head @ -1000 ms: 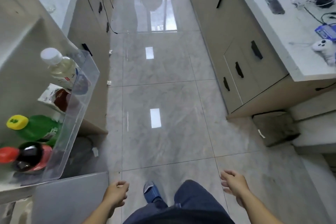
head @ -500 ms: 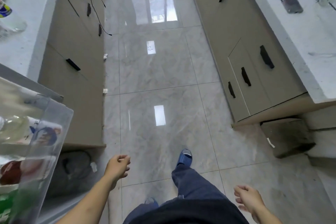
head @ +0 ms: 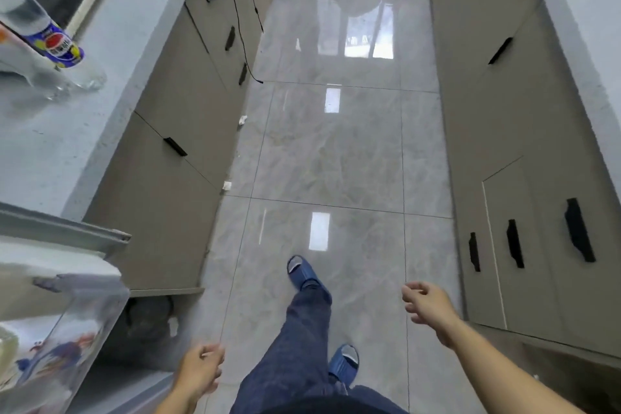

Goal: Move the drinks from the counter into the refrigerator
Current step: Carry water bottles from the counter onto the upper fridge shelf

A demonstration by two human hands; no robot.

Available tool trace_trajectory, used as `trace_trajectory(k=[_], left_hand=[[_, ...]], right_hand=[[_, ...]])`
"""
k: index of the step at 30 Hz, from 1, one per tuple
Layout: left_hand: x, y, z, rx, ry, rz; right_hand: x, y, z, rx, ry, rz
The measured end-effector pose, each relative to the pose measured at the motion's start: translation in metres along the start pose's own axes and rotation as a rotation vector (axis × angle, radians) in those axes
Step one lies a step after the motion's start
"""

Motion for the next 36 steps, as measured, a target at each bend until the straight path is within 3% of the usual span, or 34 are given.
trace_trajectory(k=[9, 15, 22, 27, 36], left_hand=[[-0.096, 0.004, 0.066, 0.045, 0.156, -0.071], [-0.222, 0.040, 0.085, -0.002, 0.023, -0.280], [-0.291, 0.077, 0.094, -0.131, 0.000, -0.590], [-0.281, 0.084, 0.078, -0.261, 0.195, -0.652], [-0.272, 0.029, 0.035, -0.346, 0.597, -0.859]], right_hand=[[0.165, -0.060, 0.076, 0.082, 0.060, -0.224], [0.261, -0.106, 0.118, 0.147, 0.143, -0.450], [0.342, -0.149, 0.181, 0.268, 0.135, -0.730], [0.402, -0.193, 0.220, 0.315, 0.147, -0.909], [0.504, -0.329, 0.269, 0.544, 0.286, -1.170]])
Point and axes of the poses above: each hand's wrist, its own z-axis towards the middle knuckle, its own y-axis out of the back of the hand, x = y × z, the point moved 6 cm from there along z, towards the middle knuckle, and after that the axes turned 11 degrees about z, right-handed, at the moved point
